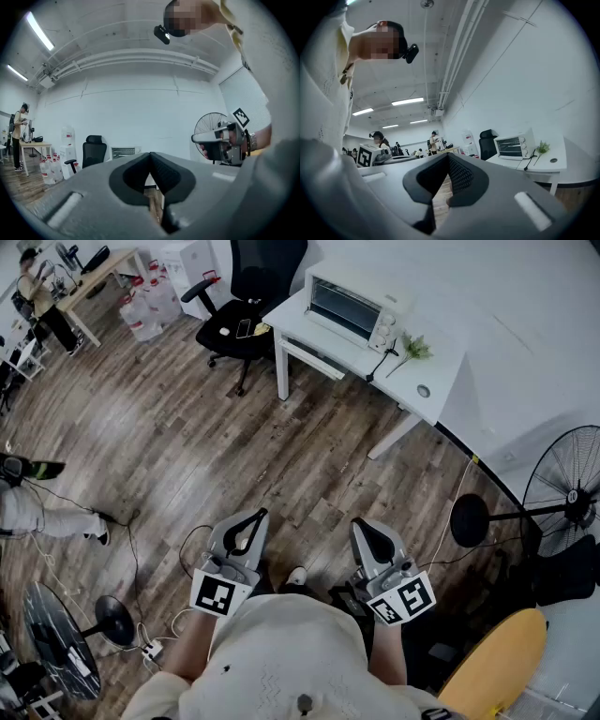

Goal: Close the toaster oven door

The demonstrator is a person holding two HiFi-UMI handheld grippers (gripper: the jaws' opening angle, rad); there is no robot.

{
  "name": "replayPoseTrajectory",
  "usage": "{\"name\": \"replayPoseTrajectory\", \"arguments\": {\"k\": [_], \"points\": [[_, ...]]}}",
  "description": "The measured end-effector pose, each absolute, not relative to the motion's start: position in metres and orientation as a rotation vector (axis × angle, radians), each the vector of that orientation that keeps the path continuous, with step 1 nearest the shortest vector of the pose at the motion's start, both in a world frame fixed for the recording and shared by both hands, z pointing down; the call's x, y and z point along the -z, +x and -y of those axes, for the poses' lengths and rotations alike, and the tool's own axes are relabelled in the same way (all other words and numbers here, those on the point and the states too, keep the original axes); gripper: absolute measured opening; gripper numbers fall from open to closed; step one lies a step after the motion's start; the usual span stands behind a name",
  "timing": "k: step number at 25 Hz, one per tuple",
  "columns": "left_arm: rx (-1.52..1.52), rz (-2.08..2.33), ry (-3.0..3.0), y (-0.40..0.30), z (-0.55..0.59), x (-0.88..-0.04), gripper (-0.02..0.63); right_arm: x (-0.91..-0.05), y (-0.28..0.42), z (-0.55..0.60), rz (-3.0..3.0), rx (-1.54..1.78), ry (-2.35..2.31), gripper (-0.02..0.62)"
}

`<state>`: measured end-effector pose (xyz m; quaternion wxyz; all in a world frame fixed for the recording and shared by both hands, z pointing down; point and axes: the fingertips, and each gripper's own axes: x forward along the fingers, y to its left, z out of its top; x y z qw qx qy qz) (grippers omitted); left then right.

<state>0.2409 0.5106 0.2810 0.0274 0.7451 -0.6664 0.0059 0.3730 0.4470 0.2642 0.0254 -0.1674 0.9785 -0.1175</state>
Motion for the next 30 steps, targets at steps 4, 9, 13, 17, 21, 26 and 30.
{"name": "replayPoseTrajectory", "arguments": {"k": [4,9,13,17,21,26,30], "points": [[0.03,2.037,2.373,0.248,-0.525,-0.265,0.003,-0.259,0.382,-0.482,-3.041,0.261,-0.514,0.008],[0.054,2.001,2.434,0.27,-0.546,-0.252,0.002,-0.257,0.399,-0.51,-3.011,0.294,-0.57,0.009],[0.029,2.0,2.446,0.27,-0.574,-0.258,0.003,-0.255,0.391,-0.533,-3.021,0.269,-0.568,0.009],[0.053,2.02,2.415,0.25,-0.599,-0.262,0.003,-0.251,0.37,-0.555,-3.036,0.243,-0.557,0.009],[0.058,2.067,2.377,0.223,-0.62,-0.262,0.003,-0.253,0.345,-0.573,-3.059,0.258,-0.532,0.009],[0.103,2.08,2.324,0.19,-0.647,-0.268,0.003,-0.251,0.308,-0.6,-3.096,0.221,-0.487,0.009],[0.097,2.09,2.345,0.178,-0.661,-0.268,0.003,-0.249,0.292,-0.613,-3.087,0.211,-0.5,0.009]]}}
